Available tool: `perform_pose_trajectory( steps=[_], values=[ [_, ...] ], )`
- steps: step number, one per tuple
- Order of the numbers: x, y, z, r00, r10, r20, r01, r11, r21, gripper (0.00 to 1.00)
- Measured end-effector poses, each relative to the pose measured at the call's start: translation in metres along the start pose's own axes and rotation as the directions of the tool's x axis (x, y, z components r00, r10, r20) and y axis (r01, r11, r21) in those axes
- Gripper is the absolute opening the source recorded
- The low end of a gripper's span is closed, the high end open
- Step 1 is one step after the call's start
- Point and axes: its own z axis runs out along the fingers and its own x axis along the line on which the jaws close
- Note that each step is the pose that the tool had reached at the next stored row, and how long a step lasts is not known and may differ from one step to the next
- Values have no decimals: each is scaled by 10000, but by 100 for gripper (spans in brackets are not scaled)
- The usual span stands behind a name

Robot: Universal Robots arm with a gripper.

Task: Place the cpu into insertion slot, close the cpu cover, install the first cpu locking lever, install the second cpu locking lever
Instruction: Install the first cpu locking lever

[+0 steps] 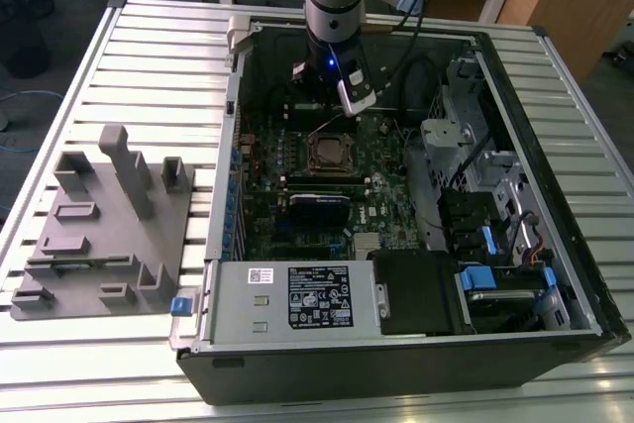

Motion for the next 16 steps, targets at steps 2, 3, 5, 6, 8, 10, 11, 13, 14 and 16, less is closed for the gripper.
perform_pose_trajectory(
  steps=[2,3,5,6,8,10,11,13,14,16],
  values=[
    [1,-2,7,10000,-1,2,1,10000,1,11],
    [1,-2,7,10000,0,2,0,10000,2,11],
    [1,-2,9,10000,0,3,0,10000,0,11],
    [1,-2,9,10000,0,3,0,10000,0,11],
    [1,-3,10,10000,0,3,0,10000,0,11],
    [1,-4,15,10000,0,4,0,10000,-2,11],
    [1,-4,15,10000,0,3,0,10000,-1,11],
    [2,-5,19,10000,0,4,0,10000,0,11],
    [2,-6,23,10000,-1,3,1,10000,-1,11],
    [2,-6,26,10000,-1,4,1,10000,-2,11]
  ],
)
